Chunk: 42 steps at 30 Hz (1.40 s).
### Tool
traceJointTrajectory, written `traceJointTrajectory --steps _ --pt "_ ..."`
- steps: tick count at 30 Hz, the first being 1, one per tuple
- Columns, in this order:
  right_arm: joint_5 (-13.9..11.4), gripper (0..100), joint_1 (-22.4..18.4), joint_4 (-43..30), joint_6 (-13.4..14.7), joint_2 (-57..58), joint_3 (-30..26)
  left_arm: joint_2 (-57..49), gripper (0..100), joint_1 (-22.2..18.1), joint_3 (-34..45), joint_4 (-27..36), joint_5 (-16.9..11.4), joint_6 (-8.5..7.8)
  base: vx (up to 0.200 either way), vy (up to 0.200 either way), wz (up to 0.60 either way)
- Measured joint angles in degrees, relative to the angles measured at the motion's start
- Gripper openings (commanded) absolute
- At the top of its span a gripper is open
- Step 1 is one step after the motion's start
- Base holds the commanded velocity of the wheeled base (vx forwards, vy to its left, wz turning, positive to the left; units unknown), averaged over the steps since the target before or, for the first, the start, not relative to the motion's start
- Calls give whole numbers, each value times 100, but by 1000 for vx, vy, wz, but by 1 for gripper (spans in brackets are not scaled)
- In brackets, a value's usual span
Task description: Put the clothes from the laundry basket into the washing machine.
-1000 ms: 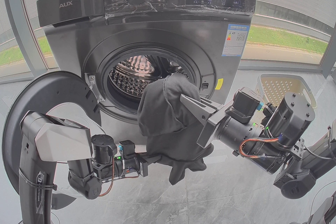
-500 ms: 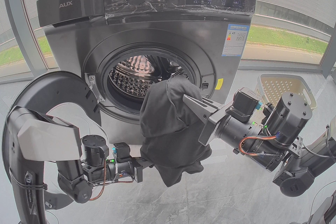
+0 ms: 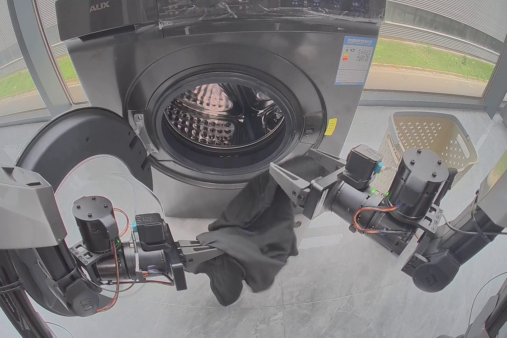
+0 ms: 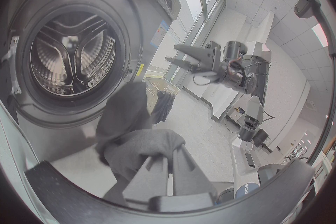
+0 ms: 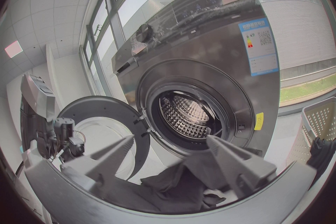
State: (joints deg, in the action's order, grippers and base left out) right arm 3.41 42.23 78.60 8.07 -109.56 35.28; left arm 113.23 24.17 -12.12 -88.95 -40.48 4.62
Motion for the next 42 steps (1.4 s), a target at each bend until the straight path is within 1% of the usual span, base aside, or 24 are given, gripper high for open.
traceJointTrajectory --steps 4,7,14,16,28,30,31,33,35,42 --pt "2 100 -20 0 -6 -130 -4 -113 0 -9 -105 6 55 13 0 0 0" --pt "2 100 -1 2 -13 -207 2 -162 0 -9 -205 2 167 17 0 0 0" --pt "11 100 -4 4 -35 -301 -34 -199 0 -1 -571 2 792 55 0 0 0" --pt "11 100 -15 0 -50 -315 -59 -206 0 -1 -657 0 898 57 0 0 0" --pt "11 100 -17 -5 -99 -358 -276 -345 0 24 -780 0 958 62 0 0 0" --pt "9 100 5 -2 -101 -367 -308 -347 0 27 -819 0 1039 66 0 0 0" --pt "0 100 18 -2 -104 -375 -332 -347 0 29 -850 -2 1129 77 0 0 0" --pt "-29 100 49 6 -118 -400 -384 -347 0 44 -905 0 1263 110 0 0 0" --pt "-71 100 123 41 -140 -430 -430 -347 0 62 -948 -2 1325 143 0 0 0" --pt "-357 100 473 200 -158 -613 -466 -330 0 126 -1048 0 1358 165 0 0 0"
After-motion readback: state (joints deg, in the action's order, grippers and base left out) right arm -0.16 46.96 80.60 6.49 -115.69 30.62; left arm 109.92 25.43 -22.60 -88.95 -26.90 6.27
